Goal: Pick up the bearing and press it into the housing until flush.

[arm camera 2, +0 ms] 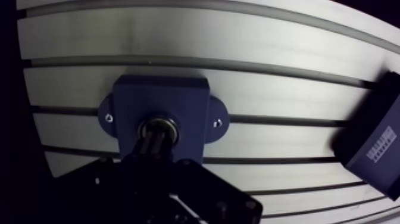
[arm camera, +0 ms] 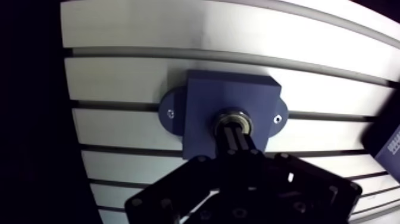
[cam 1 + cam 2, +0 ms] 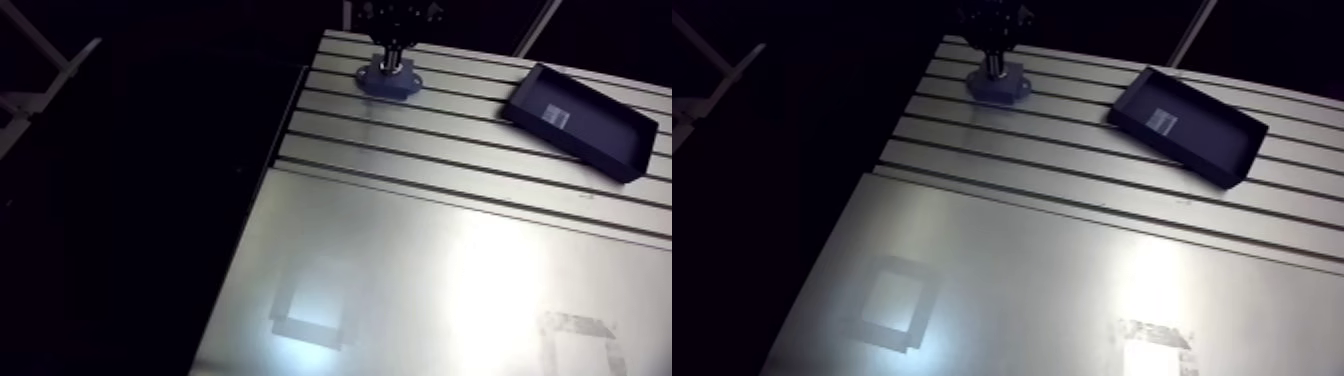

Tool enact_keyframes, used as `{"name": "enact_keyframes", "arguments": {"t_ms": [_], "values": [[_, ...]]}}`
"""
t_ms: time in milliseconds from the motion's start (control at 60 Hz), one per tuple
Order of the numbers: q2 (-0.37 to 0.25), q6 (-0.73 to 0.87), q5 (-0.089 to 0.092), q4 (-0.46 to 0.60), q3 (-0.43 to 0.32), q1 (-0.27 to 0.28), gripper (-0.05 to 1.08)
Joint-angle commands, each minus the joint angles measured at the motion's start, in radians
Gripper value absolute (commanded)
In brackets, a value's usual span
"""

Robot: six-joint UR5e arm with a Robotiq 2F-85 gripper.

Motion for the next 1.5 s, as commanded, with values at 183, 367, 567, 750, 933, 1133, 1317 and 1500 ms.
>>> {"name": "enact_keyframes", "arguments": {"t_ms": [183,367,567,750,933,1133,1317,1500], "values": [[-0.001,0.000,0.000,0.001,-0.001,-0.001,1.05],[-0.001,0.000,0.000,0.001,-0.001,-0.001,1.05],[-0.001,0.000,0.000,0.001,-0.003,-0.003,1.05],[-0.001,0.000,0.001,0.001,-0.004,-0.004,1.05],[0.001,0.000,0.001,0.001,-0.007,-0.006,1.04],[0.002,0.000,0.003,0.001,-0.009,-0.004,1.04],[0.004,0.000,0.003,0.001,-0.010,-0.003,1.04],[0.010,0.000,0.002,0.001,-0.012,-0.004,1.04]]}}
